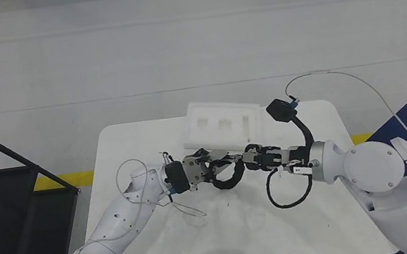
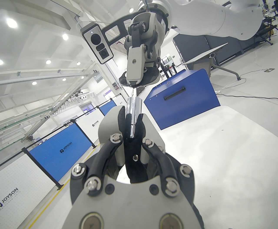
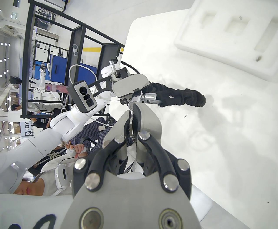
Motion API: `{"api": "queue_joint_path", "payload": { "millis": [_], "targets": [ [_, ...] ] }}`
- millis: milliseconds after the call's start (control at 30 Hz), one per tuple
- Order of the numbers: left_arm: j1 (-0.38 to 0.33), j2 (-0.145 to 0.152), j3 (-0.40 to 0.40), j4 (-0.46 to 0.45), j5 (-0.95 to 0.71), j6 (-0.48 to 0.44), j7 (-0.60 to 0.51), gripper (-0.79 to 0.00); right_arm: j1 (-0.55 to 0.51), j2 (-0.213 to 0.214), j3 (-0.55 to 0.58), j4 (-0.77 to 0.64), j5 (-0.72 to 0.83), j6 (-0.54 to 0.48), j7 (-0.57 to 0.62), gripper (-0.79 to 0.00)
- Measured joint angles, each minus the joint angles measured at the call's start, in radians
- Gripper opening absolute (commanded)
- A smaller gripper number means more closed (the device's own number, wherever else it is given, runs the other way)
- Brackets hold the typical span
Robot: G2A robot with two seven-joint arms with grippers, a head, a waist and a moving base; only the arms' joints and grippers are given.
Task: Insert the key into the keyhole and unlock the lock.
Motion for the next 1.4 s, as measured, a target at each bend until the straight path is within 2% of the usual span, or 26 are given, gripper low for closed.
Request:
{"api": "queue_joint_path", "payload": {
  "millis": [367, 733, 967, 1000, 1033, 1067, 1100, 1133, 1400],
  "targets": [
    [-0.003, -0.007, 0.013, -0.003, -0.009, -0.005, 0.006, -0.785, 0.011, 0.001, -0.025, -0.005, -0.002, 0.010, -0.009, -0.785],
    [-0.001, -0.009, 0.012, -0.002, -0.021, -0.007, -0.006, -0.785, 0.034, 0.006, -0.072, -0.027, -0.134, 0.062, -0.008, -0.785],
    [0.001, -0.009, 0.009, 0.000, -0.026, -0.011, 0.005, -0.785, 0.043, 0.002, -0.087, -0.013, -0.099, 0.062, -0.020, -0.785],
    [0.001, -0.009, 0.009, 0.001, -0.027, -0.011, 0.006, -0.785, 0.044, 0.001, -0.088, -0.011, -0.095, 0.061, -0.022, -0.757],
    [0.001, -0.009, 0.008, 0.002, -0.028, -0.011, 0.008, -0.785, 0.045, 0.001, -0.089, -0.010, -0.090, 0.061, -0.026, -0.557],
    [0.001, -0.009, 0.007, 0.004, -0.029, -0.012, 0.010, -0.785, 0.045, 0.000, -0.089, -0.007, -0.083, 0.062, -0.032, -0.480],
    [0.002, -0.009, 0.007, 0.006, -0.030, -0.012, 0.011, -0.785, 0.046, -0.001, -0.089, -0.005, -0.077, 0.062, -0.037, -0.437],
    [0.002, -0.009, 0.007, 0.007, -0.031, -0.012, 0.012, -0.785, 0.046, -0.001, -0.087, -0.003, -0.071, 0.061, -0.041, -0.416],
    [0.001, -0.013, 0.008, 0.025, -0.051, -0.024, 0.016, -0.785, 0.054, -0.005, -0.067, 0.039, 0.001, 0.029, -0.070, -0.394]
  ]
}}
